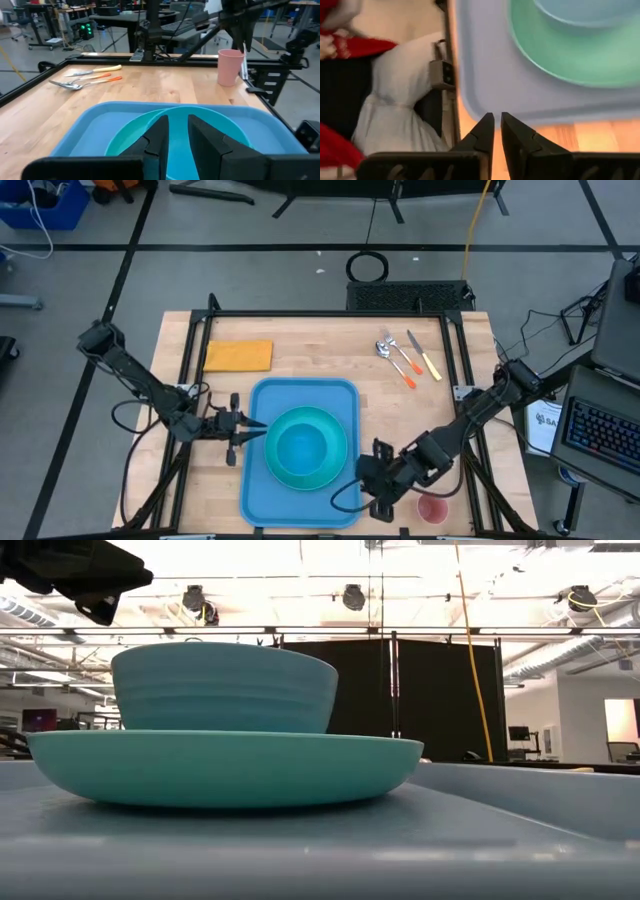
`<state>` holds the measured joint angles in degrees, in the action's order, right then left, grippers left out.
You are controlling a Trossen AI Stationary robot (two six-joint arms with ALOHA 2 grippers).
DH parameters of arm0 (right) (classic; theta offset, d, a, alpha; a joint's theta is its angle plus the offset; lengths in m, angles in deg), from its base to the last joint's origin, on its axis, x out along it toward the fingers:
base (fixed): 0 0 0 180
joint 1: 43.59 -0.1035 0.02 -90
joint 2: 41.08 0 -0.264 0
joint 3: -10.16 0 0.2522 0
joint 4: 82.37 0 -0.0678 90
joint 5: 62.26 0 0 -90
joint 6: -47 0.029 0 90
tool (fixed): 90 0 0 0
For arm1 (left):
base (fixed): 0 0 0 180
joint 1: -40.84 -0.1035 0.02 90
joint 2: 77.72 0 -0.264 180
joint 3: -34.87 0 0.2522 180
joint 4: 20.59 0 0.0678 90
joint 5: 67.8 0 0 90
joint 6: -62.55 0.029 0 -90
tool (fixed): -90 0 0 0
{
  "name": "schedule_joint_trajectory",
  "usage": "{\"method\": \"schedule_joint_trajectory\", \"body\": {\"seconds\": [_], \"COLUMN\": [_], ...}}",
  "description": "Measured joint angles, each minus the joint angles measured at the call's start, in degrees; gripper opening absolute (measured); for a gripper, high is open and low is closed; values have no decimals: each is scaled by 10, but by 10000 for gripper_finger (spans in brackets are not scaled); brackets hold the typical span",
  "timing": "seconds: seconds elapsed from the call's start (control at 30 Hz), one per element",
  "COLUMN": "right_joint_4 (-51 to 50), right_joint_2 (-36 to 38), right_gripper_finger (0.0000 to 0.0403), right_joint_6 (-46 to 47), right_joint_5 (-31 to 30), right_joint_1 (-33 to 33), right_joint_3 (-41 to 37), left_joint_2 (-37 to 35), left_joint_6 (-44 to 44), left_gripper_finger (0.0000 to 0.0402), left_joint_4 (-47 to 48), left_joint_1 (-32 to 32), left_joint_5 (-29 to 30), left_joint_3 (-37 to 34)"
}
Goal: Set up tray
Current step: Put the pink cup on the blue tray to the bottom right of the light blue plate
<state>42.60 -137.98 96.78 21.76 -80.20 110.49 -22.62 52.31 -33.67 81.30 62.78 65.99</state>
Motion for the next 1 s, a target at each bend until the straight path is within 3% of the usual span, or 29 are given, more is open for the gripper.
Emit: {"method": "schedule_joint_trajectory", "body": {"seconds": [0.2, 0.47, 0.8, 1.0], "right_joint_4": [-83, -114, -162, -161], "right_joint_2": [0, 0, -1, -1], "right_gripper_finger": [81, 137, 144, 144], "right_joint_6": [152, 281, 448, 482], "right_joint_5": [-3, -2, 35, 46], "right_joint_1": [-25, -57, -101, -113], "right_joint_3": [0, 0, -21, -26], "left_joint_2": [0, 0, 0, 0], "left_joint_6": [0, 0, 0, 8], "left_gripper_finger": [77, 77, 77, 77], "left_joint_4": [0, 0, -3, -8], "left_joint_1": [-28, -72, -110, -126], "left_joint_5": [0, 0, -37, -52], "left_joint_3": [0, 0, 0, 0]}}
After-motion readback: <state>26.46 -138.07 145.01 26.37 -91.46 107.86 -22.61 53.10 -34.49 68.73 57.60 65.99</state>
